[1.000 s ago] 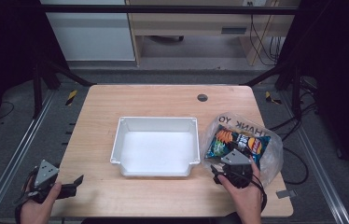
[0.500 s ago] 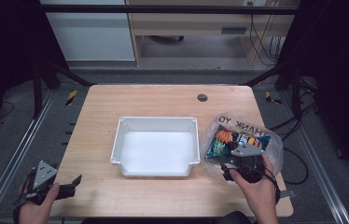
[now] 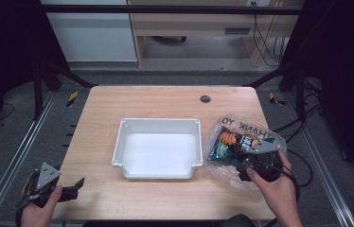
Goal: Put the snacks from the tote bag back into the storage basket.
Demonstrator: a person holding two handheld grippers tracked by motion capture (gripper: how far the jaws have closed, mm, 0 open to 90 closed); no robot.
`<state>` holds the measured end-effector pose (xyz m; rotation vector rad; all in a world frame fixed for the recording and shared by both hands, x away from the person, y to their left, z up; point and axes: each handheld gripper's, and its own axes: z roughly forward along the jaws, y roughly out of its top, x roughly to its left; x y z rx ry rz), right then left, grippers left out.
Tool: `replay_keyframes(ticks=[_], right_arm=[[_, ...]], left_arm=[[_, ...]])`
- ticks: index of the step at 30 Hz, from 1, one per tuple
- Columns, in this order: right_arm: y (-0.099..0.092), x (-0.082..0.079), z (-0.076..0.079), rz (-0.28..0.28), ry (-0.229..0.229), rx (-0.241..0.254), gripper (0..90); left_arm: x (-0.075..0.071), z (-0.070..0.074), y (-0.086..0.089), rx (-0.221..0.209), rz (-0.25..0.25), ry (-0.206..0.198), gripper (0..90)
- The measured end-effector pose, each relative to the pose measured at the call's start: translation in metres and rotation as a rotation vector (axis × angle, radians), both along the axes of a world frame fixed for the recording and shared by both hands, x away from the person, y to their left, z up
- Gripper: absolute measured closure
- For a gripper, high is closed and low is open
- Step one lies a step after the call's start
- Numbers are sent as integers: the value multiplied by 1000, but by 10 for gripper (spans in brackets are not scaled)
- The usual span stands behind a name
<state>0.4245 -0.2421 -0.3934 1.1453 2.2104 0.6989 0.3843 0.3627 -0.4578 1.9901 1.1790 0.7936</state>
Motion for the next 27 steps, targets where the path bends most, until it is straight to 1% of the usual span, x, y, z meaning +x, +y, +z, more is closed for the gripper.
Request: replay_keyframes(ticks=[1, 2, 3, 4, 5, 7, 9, 11, 13, 14, 15, 17, 18, 19, 20, 21, 22, 25, 26, 27], right_arm=[[-1, 4, 6, 8, 15, -19, 118], [0, 5, 8, 12, 29, -35, 115], [1, 8, 10, 19, 44, -46, 114], [1, 8, 10, 19, 44, -46, 114], [4, 13, 16, 55, 46, -60, 114], [5, 18, 22, 82, 55, -72, 112], [5, 23, 26, 109, 60, -85, 119], [5, 27, 28, 138, 85, -90, 119], [4, 31, 30, 166, 82, -111, 122], [4, 31, 30, 166, 82, -111, 122], [0, 37, 30, 171, 86, -109, 122], [-5, 43, 31, 168, 93, -103, 123], [-5, 43, 31, 168, 93, -103, 123], [-10, 50, 32, 170, 90, -107, 123], [-10, 50, 32, 170, 90, -107, 123], [-12, 58, 31, 165, 101, -111, 121], [-12, 58, 31, 165, 101, -111, 121], [-12, 69, 32, 166, 109, -129, 117], [-12, 69, 32, 166, 109, -129, 117], [-11, 71, 33, 171, 101, -126, 116]], left_arm=[[0, 0, -1, 1, -11, 1, 20], [0, 0, -1, 1, -11, 1, 20], [0, 0, -1, 3, -14, 2, 21], [0, -1, -1, 4, -13, 2, 21], [1, 0, -1, 5, -15, 3, 21], [1, -1, -3, 11, -15, 6, 21], [0, -1, -4, 19, -21, 13, 21], [0, -1, -7, 26, -25, 13, 21], [0, 0, -8, 30, -31, 12, 21], [0, 0, -8, 30, -31, 12, 21], [1, -1, -10, 31, -33, 13, 21], [2, -2, -11, 30, -36, 18, 21], [2, -2, -11, 30, -36, 18, 21], [2, -2, -11, 31, -38, 17, 21], [2, -2, -11, 31, -37, 16, 21], [2, -2, -10, 33, -39, 23, 21], [2, -2, -10, 33, -39, 23, 21], [3, -3, -9, 21, -35, 22, 21], [3, -3, -9, 21, -35, 22, 21], [2, -3, -10, 21, -40, 25, 21]])
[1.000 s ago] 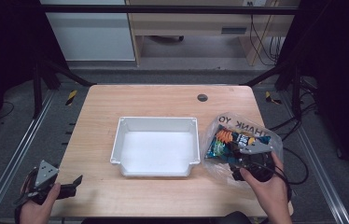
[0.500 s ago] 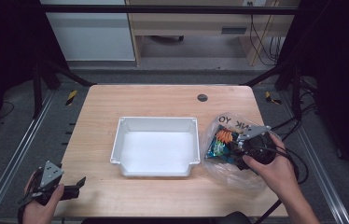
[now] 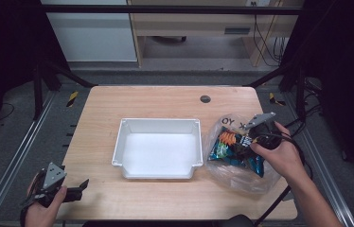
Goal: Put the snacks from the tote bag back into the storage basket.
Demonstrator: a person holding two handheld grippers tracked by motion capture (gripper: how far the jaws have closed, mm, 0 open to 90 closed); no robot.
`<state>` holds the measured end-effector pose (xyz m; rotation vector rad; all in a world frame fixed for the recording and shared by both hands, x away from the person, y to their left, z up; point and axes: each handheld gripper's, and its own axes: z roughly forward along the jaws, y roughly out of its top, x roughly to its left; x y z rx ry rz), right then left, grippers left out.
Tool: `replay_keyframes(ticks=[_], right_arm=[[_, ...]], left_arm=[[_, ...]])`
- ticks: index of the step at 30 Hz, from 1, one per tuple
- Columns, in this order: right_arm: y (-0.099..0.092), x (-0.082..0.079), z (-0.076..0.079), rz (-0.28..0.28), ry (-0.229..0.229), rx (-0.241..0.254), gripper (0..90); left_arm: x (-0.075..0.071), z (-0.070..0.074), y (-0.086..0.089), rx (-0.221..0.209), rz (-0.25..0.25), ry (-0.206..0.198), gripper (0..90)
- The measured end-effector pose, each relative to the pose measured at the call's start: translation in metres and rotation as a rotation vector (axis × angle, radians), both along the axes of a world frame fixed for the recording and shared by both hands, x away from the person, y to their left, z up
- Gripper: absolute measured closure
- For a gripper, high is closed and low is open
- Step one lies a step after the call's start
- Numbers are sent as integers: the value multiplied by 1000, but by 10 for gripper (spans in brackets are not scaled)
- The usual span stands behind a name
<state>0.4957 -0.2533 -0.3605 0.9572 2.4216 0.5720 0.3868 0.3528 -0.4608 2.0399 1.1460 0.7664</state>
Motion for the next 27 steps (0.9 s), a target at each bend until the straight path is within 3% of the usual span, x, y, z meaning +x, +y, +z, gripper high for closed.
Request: replay_keyframes(ticks=[13, 27], right_arm=[[-1, 10, -2, 20, 34, -18, 110], [0, 15, -12, 59, 86, -51, 107]], left_arm=[[0, -1, 2, -14, 3, -3, 21], [0, -3, -3, 10, -19, 8, 21]])
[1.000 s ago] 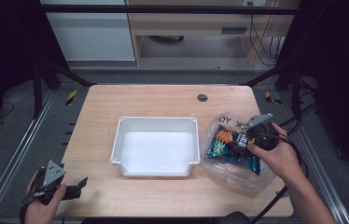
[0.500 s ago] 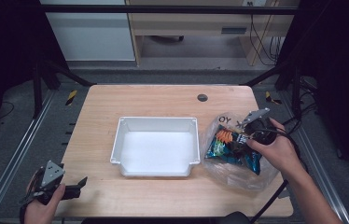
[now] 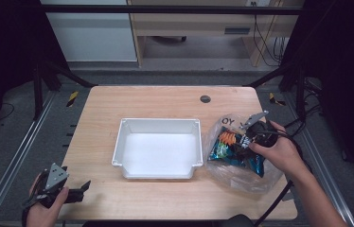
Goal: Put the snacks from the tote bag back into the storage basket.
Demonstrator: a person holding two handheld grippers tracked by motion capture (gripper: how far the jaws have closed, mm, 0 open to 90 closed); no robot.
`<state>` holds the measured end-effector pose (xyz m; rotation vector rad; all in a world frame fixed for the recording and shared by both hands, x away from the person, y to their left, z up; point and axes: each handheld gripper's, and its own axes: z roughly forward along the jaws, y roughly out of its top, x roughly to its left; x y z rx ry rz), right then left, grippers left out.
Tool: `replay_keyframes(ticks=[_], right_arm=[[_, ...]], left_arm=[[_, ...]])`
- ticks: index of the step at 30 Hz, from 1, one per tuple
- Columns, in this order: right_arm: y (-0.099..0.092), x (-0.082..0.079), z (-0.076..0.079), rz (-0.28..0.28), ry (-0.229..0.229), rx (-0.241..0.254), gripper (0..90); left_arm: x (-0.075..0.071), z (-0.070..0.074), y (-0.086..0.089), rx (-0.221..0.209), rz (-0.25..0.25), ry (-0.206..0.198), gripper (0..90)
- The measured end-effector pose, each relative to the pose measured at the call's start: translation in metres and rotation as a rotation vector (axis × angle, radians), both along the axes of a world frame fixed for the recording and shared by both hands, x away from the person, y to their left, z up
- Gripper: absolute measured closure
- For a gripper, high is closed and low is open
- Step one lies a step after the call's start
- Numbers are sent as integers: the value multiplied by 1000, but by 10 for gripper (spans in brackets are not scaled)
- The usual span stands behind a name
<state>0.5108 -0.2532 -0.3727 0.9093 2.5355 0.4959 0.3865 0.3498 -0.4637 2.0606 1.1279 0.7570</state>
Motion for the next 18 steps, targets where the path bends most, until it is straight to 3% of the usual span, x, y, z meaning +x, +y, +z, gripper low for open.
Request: replay_keyframes(ticks=[8, 18], right_arm=[[1, 1, 0, 8, -9, 14, 111], [-1, 8, -5, 23, 36, 0, 111]], left_arm=[[1, -2, 0, 3, 3, 8, 21], [1, 0, 0, 4, -3, 5, 21]])
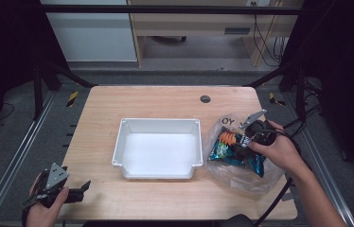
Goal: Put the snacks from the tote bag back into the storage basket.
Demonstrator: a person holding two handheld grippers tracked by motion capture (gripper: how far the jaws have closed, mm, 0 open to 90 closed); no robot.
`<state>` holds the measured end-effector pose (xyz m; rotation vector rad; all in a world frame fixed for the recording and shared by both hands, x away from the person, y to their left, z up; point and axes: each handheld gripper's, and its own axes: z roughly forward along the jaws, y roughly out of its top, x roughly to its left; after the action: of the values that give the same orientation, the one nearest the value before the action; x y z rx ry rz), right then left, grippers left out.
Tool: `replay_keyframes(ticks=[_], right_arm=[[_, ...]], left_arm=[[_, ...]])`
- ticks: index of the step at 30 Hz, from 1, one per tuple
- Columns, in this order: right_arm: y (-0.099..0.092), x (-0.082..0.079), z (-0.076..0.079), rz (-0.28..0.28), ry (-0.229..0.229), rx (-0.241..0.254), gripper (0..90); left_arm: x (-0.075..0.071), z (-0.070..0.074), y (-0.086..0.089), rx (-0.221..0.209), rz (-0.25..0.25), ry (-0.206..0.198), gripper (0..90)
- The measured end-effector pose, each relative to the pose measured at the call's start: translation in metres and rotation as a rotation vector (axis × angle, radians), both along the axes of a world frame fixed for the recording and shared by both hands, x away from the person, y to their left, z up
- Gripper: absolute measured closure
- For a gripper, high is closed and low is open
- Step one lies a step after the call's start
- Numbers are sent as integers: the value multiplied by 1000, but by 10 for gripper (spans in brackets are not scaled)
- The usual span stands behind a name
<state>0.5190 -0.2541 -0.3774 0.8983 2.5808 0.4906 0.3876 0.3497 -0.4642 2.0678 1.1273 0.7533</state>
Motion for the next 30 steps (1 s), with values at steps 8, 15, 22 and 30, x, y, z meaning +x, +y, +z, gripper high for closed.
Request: replay_keyframes(ticks=[8, 15, 22, 30], right_arm=[[3, 7, -11, 19, 39, -1, 106], [4, 18, -27, 4, 66, -12, 110], [1, 23, -41, 1, 95, -16, 110], [3, 27, -52, -7, 120, -32, 111]], left_arm=[[0, 0, -1, 2, -3, 0, 21], [0, 0, -2, 5, -9, 3, 21], [0, -1, -2, 10, -12, 8, 21], [0, -1, -3, 12, -15, 10, 21]])
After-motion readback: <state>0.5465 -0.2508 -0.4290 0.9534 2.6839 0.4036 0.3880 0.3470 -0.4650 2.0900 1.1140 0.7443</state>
